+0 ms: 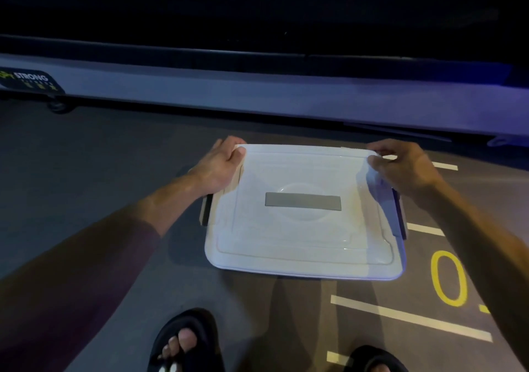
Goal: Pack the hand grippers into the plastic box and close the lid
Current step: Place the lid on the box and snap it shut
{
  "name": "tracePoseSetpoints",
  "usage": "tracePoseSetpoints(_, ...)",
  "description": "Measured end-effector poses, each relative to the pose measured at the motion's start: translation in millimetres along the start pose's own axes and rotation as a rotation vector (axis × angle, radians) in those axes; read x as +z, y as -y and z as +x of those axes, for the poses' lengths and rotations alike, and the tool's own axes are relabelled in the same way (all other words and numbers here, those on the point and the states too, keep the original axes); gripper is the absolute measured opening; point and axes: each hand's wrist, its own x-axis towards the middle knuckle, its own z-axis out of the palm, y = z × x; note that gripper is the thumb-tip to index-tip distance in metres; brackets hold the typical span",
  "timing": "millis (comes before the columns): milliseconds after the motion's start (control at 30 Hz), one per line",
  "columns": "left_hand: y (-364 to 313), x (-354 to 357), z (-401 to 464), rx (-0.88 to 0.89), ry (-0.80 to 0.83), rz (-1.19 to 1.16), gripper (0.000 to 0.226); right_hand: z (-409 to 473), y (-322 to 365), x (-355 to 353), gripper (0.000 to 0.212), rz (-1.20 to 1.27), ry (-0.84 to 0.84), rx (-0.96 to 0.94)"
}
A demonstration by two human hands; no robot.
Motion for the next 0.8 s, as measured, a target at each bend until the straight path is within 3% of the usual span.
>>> tracePoseSetpoints(100,5.5,3.0,-3.1,-0.01,-0.003,-0.082,0.04,-3.8,0.3,-5.2,0.021,0.003,0.032,-0.002)
tracePoseSetpoints(167,10.7,0.0,-10.3,-0.083,0.068,-0.219,0.055,-11.9,0.4,-12.4,0.025,0.004,0.102,0.027)
tracePoseSetpoints(267,22.0,-7.5,-37.1,-0.218,0.15,-0.397,0.078,-27.1,-4.3,-25.8,0.03,0.091,0.25,0.238)
tracePoseSetpoints(400,17.5,-5.0,-69.3,-0.249,0.22,-0.506,0.04,-41.5,-5.7,-32.1,0.045,0.143,0.366,0.421)
tracePoseSetpoints(500,14.9,-3.5,-75.4,-0.355,0.235,-0.611,0.042,-43.2,0.9,-30.1,0.048,0.109,0.311,0.428)
tracePoseSetpoints(600,13.4,-2.2,-73.7,-0.389,0.176,-0.588,0.047,-40.6,9.4,-30.5,0.049,0.014,0.299,0.442)
tracePoseSetpoints(800,2.0,8.6,-71.4,-0.324,0.023,-0.331,0.042,-37.5,27.5,-32.7,0.055,-0.041,0.389,0.584)
